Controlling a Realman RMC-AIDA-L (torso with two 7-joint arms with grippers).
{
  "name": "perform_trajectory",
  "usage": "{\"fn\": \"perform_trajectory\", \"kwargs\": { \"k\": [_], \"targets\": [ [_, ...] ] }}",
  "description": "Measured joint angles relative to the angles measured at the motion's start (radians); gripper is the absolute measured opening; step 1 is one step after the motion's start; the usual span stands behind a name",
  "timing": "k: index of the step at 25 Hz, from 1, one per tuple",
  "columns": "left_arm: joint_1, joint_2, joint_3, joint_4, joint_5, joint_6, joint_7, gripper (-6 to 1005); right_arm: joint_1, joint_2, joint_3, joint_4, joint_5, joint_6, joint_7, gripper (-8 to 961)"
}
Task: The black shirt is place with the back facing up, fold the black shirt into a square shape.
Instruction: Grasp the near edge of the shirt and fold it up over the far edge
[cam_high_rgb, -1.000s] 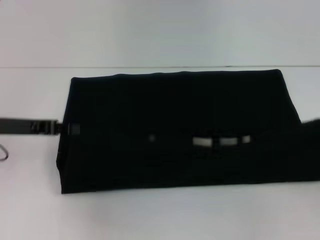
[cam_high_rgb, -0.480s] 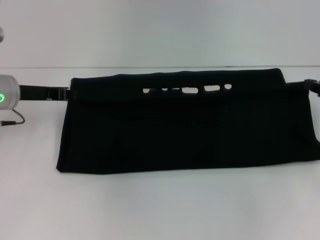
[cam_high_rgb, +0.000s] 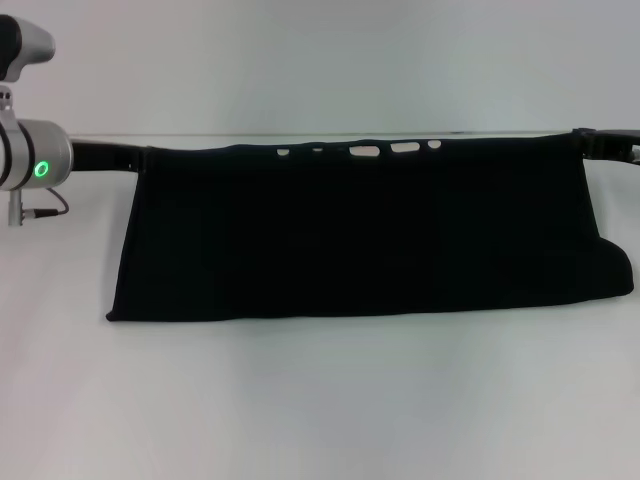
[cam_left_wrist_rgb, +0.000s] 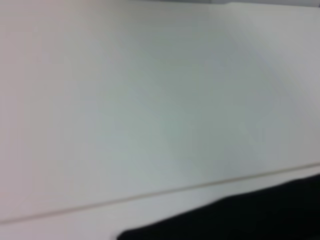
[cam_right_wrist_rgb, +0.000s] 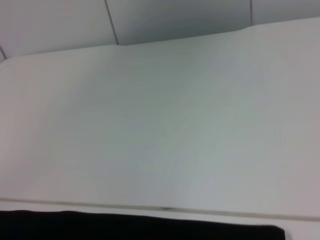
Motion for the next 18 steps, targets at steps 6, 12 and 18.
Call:
{"fn": "perform_trajectory", "kwargs": {
  "k": [6, 12, 18],
  "targets": [
    [-0.025, -0.003, 0.013, -0.005, -0.004, -0.062, 0.013, 0, 0.025, 0.009, 0.002, -0.004, 0.004, 0.074, 0.004, 3],
    [-0.048, -0.004, 0.014, -0.007, -0.005, -0.089, 0.026, 0, 0.035, 0.003, -0.003, -0.009, 0.026, 0.097, 0.005, 3],
    [-0.058, -0.013, 0.015, -0.012, -0.001, -0.119, 0.034, 0, 0.041, -0.002, -0.002, -0.009, 0.03, 0.103, 0.0, 3]
  ]
}}
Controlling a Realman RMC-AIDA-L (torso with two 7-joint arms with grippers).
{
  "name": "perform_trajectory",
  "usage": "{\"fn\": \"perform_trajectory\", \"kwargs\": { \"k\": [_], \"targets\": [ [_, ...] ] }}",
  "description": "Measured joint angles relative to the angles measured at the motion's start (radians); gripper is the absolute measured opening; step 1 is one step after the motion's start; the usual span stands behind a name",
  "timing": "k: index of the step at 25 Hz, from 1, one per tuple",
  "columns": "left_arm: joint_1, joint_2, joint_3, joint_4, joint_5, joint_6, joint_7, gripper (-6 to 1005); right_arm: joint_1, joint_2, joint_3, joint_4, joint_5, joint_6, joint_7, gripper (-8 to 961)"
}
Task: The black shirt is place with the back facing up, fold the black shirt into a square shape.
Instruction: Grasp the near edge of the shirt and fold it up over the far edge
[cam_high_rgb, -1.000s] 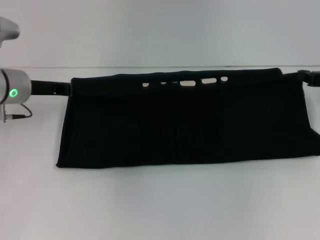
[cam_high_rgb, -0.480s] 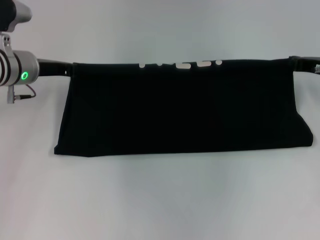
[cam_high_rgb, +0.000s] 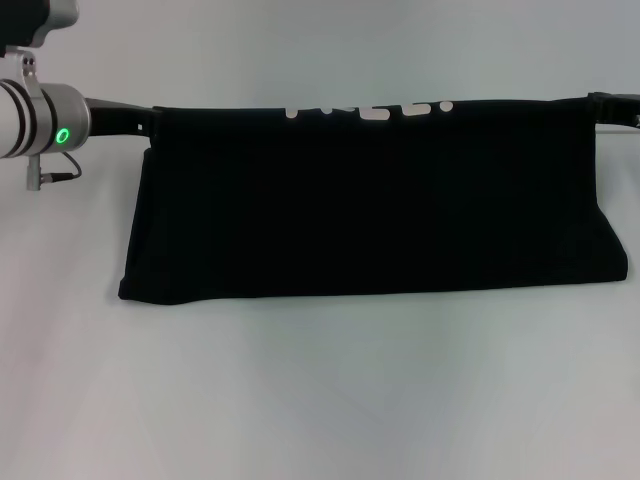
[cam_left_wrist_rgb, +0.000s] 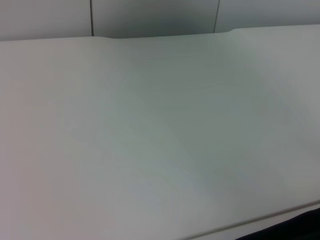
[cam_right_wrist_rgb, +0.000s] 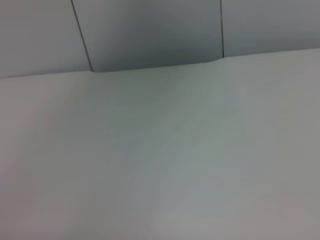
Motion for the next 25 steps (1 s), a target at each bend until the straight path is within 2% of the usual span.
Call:
{"fn": "perform_trajectory", "kwargs": {
  "k": [13, 25],
  "targets": [
    [-0.008, -0.002, 0.0, -0.025, 0.002, -0.015, 0.009, 0, 0.002, 0.01, 0.0, 0.003, 0.0, 0.014, -0.003, 3],
    [-0.01, 0.0, 0.0, -0.025, -0.002, -0.017, 0.01, 1, 0.002, 0.012, 0.0, 0.001, 0.0, 0.011, 0.002, 48]
  ]
}}
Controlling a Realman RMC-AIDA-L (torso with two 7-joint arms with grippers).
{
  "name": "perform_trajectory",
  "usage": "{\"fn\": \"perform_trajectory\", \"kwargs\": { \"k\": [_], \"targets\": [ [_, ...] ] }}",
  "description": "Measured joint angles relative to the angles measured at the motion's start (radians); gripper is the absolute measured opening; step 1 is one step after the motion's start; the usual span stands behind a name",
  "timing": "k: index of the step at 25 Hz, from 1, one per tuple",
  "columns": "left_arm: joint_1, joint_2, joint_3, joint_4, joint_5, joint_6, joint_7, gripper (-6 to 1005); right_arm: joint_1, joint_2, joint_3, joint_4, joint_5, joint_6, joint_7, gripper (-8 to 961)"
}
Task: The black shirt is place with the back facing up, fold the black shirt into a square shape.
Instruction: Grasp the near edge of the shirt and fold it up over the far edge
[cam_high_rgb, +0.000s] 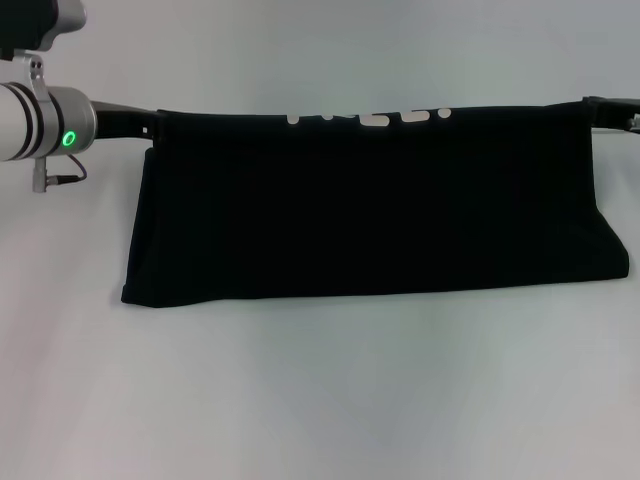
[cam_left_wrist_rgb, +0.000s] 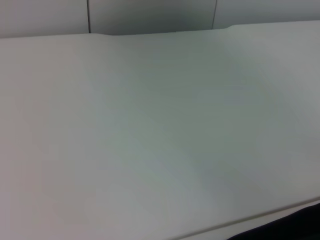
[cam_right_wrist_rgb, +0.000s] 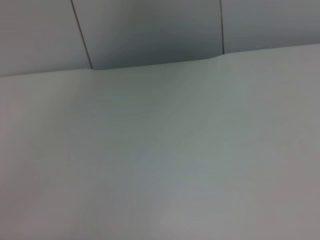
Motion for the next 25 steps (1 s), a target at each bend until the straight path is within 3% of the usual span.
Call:
{"fn": "perform_trajectory", "kwargs": {
  "k": [21, 24, 25],
  "targets": [
    [-0.01, -0.003, 0.009, 0.003, 0.0, -0.016, -0.01, 16, -0.01, -0.004, -0.005, -0.007, -0.003, -0.038, 0.003, 126],
    [-0.006, -0.005, 0.006, -0.001, -0.001, -0.056, -0.015, 73, -0.02, -0.009, -0.001, -0.018, -0.002, -0.049, 0.019, 137],
    [-0.004, -0.008, 0.005, -0.001, -0.002, -0.074, -0.017, 92, -0.022, -0.01, 0.0, -0.022, -0.002, -0.05, 0.024, 181]
  ]
}}
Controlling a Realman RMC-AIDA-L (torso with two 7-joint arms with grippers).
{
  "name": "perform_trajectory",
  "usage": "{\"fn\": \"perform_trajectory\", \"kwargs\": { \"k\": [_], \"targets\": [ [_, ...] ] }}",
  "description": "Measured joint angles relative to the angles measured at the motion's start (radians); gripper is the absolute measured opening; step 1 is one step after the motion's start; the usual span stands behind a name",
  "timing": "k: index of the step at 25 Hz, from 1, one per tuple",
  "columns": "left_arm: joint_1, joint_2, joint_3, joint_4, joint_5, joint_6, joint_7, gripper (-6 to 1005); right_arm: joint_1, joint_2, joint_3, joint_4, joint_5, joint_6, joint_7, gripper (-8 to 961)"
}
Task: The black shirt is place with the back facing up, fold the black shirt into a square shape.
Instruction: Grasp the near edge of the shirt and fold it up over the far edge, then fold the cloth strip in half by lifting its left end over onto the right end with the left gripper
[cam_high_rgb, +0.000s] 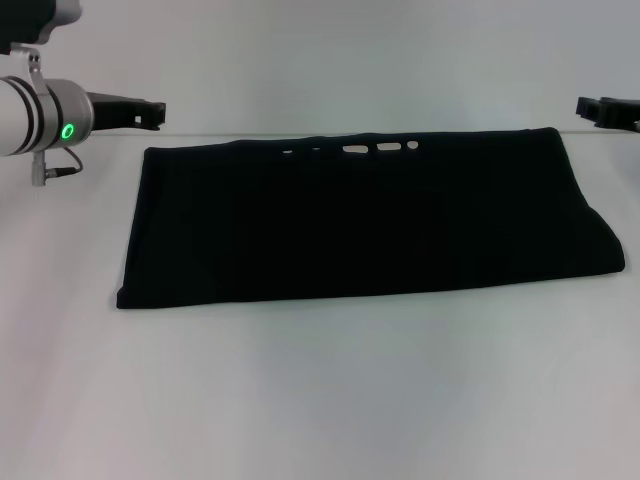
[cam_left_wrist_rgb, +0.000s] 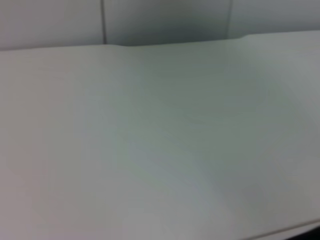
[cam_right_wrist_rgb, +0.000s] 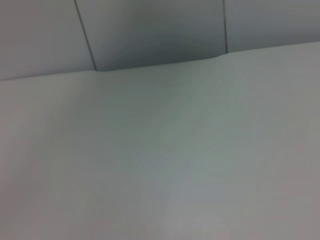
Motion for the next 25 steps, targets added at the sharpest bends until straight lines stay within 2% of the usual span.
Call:
{"fn": "perform_trajectory", "kwargs": {
  "k": [5, 8, 10, 13, 16, 17, 20, 25],
  "targets": [
    [0.009, -0.008, -0.002, 0.0, 0.0, -0.073, -0.005, 187, -0.006, -0.002, 0.0, -0.02, 0.001, -0.012, 0.015, 382],
    [0.031, -0.008, -0.001, 0.035, 0.001, -0.013, -0.062, 272, -0.017, -0.008, 0.003, -0.047, 0.002, -0.094, 0.057, 452],
    [0.058, -0.007, -0.001, 0.093, 0.0, 0.101, -0.103, 365, -0.033, -0.013, 0.003, -0.08, 0.002, -0.192, 0.089, 499],
    [0.12, -0.009, -0.006, 0.223, -0.03, 0.353, -0.142, 504, -0.068, -0.016, 0.003, -0.137, 0.015, -0.377, 0.121, 569],
    [0.192, -0.009, -0.006, 0.328, -0.123, 0.603, -0.153, 644, -0.111, -0.016, -0.002, -0.171, 0.057, -0.554, 0.104, 628],
    [0.214, -0.003, -0.007, 0.343, -0.168, 0.678, -0.153, 690, -0.125, -0.016, -0.003, -0.175, 0.071, -0.608, 0.086, 641],
    [0.27, 0.016, -0.032, 0.353, -0.262, 0.856, -0.155, 913, -0.151, -0.013, -0.005, -0.176, 0.088, -0.714, 0.026, 678],
    [0.311, 0.021, -0.091, 0.323, -0.273, 1.025, -0.186, 933, -0.167, -0.004, -0.031, -0.177, 0.074, -0.78, -0.004, 686]
  ]
}}
